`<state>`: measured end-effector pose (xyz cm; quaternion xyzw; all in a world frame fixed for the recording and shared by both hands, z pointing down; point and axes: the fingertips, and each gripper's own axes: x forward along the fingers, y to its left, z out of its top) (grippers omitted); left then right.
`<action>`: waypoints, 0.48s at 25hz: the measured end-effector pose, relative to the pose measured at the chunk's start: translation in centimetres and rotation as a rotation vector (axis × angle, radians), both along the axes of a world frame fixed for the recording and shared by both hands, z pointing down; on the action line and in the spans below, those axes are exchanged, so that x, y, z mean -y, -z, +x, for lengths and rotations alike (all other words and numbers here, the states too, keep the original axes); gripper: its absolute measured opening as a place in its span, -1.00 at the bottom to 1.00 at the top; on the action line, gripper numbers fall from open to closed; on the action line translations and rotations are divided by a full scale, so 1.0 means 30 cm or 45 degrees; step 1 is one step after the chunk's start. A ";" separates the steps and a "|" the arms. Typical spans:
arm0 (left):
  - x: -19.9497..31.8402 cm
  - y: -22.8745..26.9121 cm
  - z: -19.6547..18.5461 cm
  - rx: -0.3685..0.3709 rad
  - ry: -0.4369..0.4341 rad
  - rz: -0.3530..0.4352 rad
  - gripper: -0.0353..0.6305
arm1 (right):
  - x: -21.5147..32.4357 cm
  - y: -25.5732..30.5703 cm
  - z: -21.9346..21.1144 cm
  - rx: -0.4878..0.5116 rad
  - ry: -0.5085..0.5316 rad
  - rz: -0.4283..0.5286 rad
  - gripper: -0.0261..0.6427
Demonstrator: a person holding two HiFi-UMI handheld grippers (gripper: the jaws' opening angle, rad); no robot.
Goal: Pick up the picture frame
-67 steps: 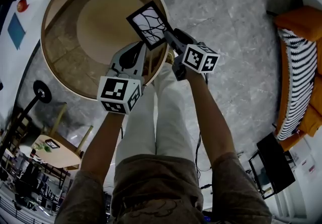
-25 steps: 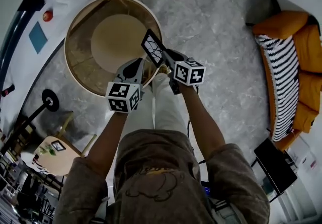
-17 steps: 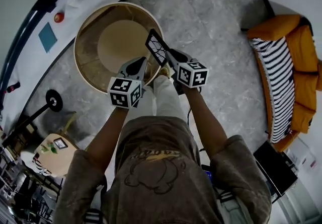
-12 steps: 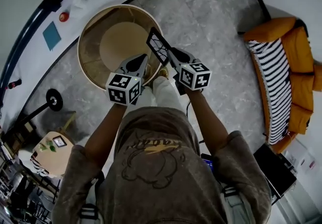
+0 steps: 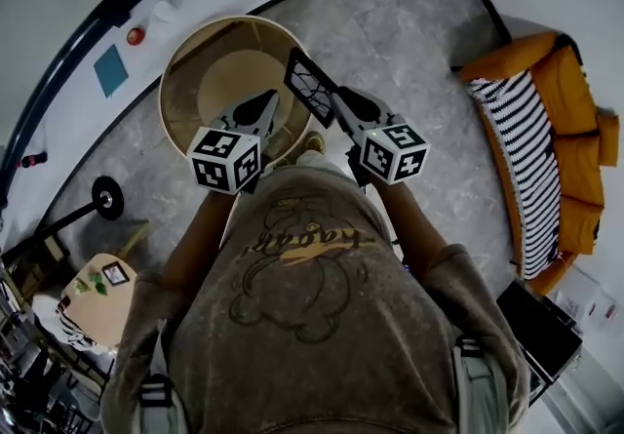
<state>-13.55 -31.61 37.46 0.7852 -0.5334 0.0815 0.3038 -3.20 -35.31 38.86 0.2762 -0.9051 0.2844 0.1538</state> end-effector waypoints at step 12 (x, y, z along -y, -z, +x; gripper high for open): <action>-0.028 0.169 0.035 0.062 -0.052 0.164 -0.84 | -0.074 0.150 0.057 0.029 -0.021 0.108 -0.67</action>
